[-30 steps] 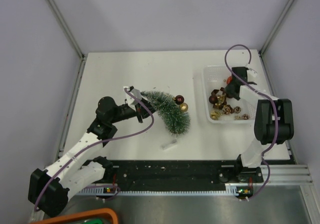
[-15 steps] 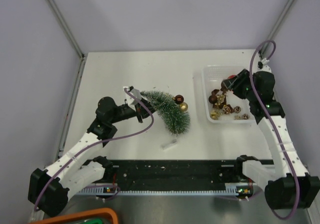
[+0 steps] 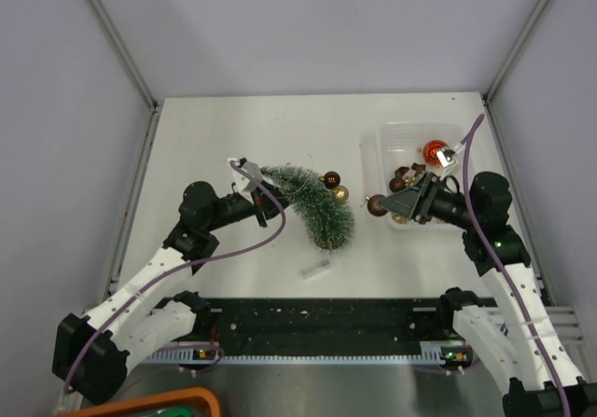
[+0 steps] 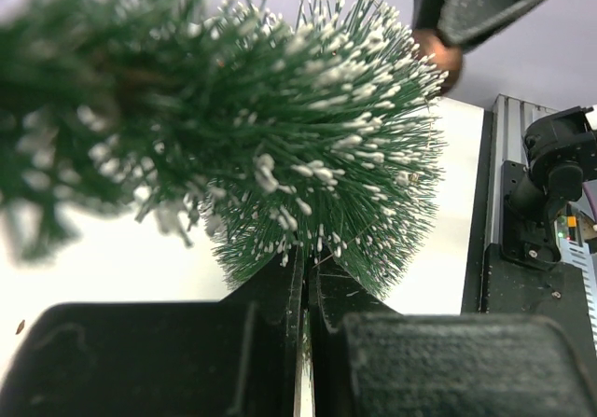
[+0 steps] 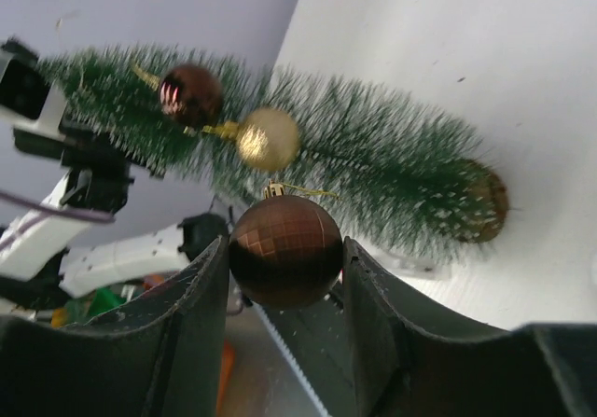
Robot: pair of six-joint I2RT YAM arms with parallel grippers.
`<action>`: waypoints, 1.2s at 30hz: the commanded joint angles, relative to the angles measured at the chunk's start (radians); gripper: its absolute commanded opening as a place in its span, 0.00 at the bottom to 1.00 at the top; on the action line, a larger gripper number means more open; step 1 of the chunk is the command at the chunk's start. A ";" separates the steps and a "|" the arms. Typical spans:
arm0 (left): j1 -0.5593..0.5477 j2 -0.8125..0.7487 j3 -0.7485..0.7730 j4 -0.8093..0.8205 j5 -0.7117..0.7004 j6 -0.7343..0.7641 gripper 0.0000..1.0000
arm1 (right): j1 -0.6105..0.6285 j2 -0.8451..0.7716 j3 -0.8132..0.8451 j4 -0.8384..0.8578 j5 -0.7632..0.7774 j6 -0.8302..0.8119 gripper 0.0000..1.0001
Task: Decorate the small christmas tree
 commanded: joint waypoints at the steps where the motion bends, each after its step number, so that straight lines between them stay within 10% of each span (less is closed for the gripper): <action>1: -0.004 0.002 -0.006 -0.006 -0.003 -0.024 0.00 | 0.036 -0.070 -0.070 0.143 -0.224 0.066 0.35; 12: -0.004 0.002 0.003 -0.009 -0.002 -0.022 0.00 | 0.300 0.010 -0.112 0.106 -0.043 -0.057 0.34; 36: -0.002 -0.001 0.012 -0.008 0.009 -0.014 0.00 | 0.305 0.078 -0.168 0.209 0.173 -0.107 0.27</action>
